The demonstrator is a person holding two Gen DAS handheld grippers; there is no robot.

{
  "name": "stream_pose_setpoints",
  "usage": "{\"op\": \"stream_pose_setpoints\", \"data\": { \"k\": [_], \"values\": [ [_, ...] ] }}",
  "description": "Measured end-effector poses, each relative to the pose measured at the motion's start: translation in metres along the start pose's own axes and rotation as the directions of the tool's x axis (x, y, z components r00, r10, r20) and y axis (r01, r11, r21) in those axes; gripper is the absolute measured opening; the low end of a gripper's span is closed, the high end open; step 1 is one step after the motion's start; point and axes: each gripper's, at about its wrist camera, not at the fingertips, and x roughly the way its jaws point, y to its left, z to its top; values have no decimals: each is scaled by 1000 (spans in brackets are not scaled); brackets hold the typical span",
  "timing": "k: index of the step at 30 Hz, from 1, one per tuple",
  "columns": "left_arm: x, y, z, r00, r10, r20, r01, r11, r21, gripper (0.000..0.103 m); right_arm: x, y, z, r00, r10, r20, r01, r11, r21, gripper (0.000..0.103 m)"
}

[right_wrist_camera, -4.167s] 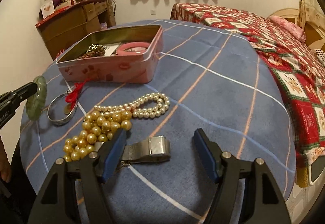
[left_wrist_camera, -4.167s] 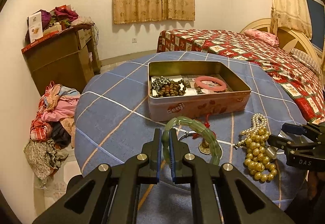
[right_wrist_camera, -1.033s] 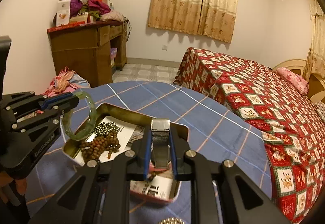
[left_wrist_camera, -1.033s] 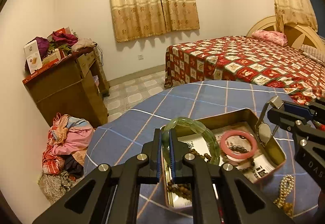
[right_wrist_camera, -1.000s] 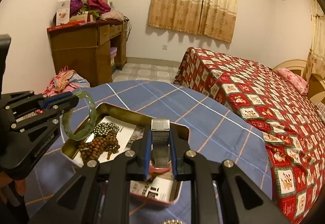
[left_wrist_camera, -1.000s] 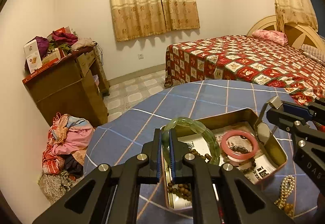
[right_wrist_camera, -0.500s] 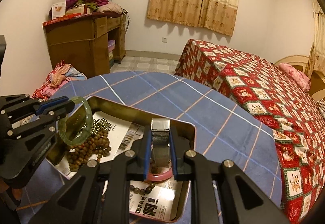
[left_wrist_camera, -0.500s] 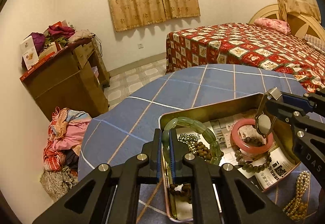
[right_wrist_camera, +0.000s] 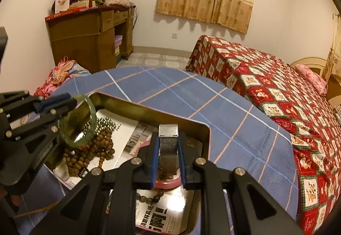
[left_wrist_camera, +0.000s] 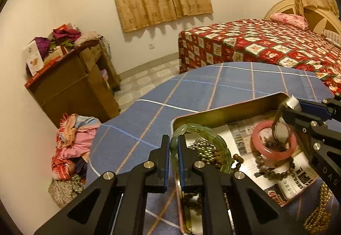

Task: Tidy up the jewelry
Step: 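Carry the jade bangle and silver watch into the tin and open both grippers, then withdraw both grippers from the tin toward the remaining jewelry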

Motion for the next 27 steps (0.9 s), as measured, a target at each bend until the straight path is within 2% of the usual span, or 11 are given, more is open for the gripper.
{"op": "stream_pose_setpoints", "data": {
  "k": [2, 3, 4, 5, 6, 10, 14, 21, 27],
  "values": [
    [0, 0, 0, 1000, 5, -14, -5, 1000, 2, 19, -3, -2, -1, 1000, -8, 12, 8, 1000, 3, 30],
    [-1, 0, -1, 1000, 17, -13, -17, 1000, 4, 39, -5, -3, -1, 1000, -2, 14, 2, 1000, 8, 42],
    [-5, 0, -1, 999, 42, -1, -42, 999, 7, 64, -7, -3, -1, 1000, -2, 20, 1, 1000, 11, 47],
    [-11, -1, -2, 998, 60, 27, -60, 998, 10, 73, -9, -4, -2, 1000, -8, 25, 8, 1000, 9, 47],
    [-16, -1, -3, 997, 61, 52, -61, 998, 11, 78, -10, -4, -2, 1000, -10, 26, 9, 1000, 7, 47],
    [-28, 0, -4, 996, 61, 58, -62, 998, 24, 78, -16, -7, -6, 1000, -14, 20, 13, 1000, 21, 55],
    [-41, 7, -12, 996, 62, 64, -63, 998, 6, 78, -29, -14, -14, 1000, -17, 19, 16, 999, 38, 58],
    [-69, 12, -43, 996, 68, 59, -67, 998, -20, 78, -52, -20, -37, 999, -38, 16, 38, 999, 31, 65],
    [-79, 2, -78, 998, 55, 8, -55, 998, -11, 78, -70, -34, -66, 998, -56, -13, 57, 994, 89, 68]
  ]
}}
